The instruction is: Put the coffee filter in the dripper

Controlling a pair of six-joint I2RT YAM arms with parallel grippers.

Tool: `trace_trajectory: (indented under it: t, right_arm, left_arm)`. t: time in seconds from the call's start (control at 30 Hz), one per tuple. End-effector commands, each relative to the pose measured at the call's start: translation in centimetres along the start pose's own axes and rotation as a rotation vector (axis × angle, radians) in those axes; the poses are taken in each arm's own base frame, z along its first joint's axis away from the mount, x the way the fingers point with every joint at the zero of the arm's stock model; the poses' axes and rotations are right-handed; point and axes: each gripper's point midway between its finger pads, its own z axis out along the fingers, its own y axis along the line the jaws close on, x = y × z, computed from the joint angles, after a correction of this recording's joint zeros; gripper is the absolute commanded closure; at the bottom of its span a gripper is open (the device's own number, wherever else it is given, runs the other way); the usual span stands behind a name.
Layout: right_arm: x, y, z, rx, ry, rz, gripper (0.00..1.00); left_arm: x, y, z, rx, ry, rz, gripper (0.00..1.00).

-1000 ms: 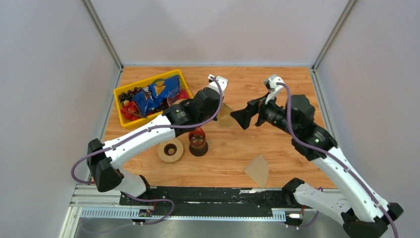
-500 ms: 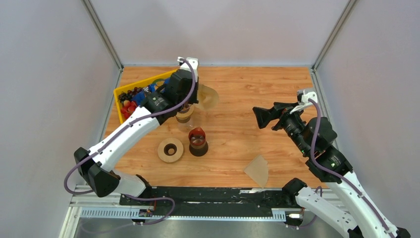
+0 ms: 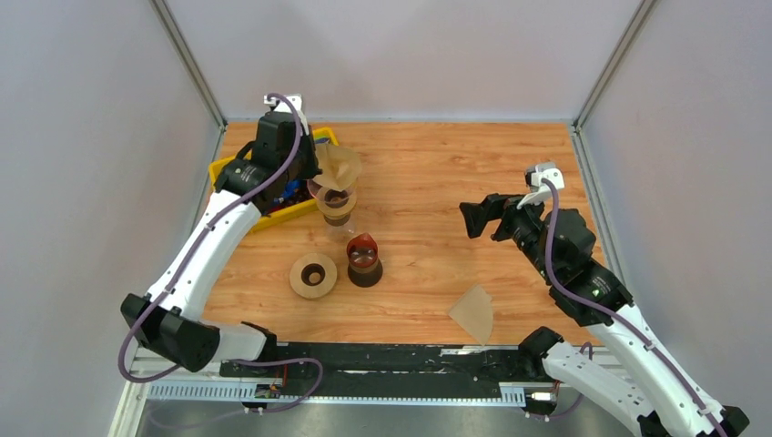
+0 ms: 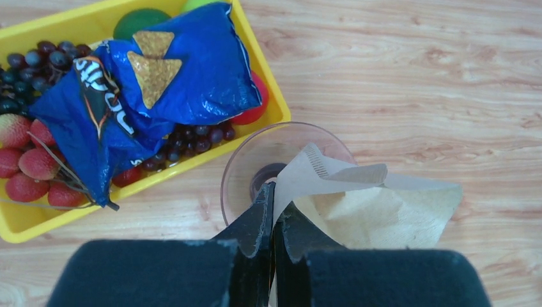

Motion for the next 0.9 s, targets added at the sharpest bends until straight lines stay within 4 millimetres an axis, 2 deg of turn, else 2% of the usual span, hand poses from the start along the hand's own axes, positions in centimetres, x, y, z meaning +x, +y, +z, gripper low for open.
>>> trace_trajectory:
  t: [0.0, 0.17, 0.3, 0.4, 0.43, 0.47, 0.53, 0.7, 0.73, 0.87]
  right_arm:
    - [-0.9, -0.5, -0.5, 0.018, -0.038, -0.015, 0.00]
    - [-0.7, -0.8, -0.5, 0.035, -0.036, -0.020, 0.00]
    - [-0.7, -1.0, -0.5, 0.045, -0.036, -0.024, 0.00]
    - [-0.8, -1.1, -0.6, 0.046, -0.039, -0.025, 0.00]
    - [-0.8, -1.1, -0.6, 0.047, -0.039, -0.025, 0.00]
    - [-0.8, -1.1, -0.6, 0.049, -0.041, -0.026, 0.00]
    - [-0.9, -1.2, -0.7, 0.055, -0.044, -0.026, 0.00]
    - [-1.1, -1.4, -0.9, 0.061, -0.052, -0.029, 0.00]
    - [-1.0, -1.4, -0.9, 0.061, -0.052, -0.028, 0.00]
    - [-1.0, -1.5, -0.8, 0.066, -0.050, -0.030, 0.00]
  left_arm:
    - [2.4, 0.1, 1.8, 0.026, 0.114, -0.024, 0.95]
    - [3.3, 1.3, 3.3, -0.020, 0.161, -0.027, 0.88]
    - [4.0, 1.1, 4.1, -0.002, 0.207, -0.018, 0.69]
    - [3.7, 1.1, 4.3, -0.011, 0.217, -0.013, 0.51]
    - [3.5, 1.1, 4.2, -0.015, 0.216, -0.013, 0.48]
    - [3.4, 1.1, 4.1, -0.017, 0.213, -0.011, 0.40]
    - [2.9, 1.2, 3.8, -0.021, 0.201, -0.013, 0.31]
    - [1.2, 1.3, 2.2, -0.023, 0.148, -0.018, 0.15]
    - [0.9, 1.3, 2.0, -0.020, 0.139, -0.020, 0.09]
    - [-0.6, 0.4, 0.4, 0.033, 0.087, -0.032, 0.01]
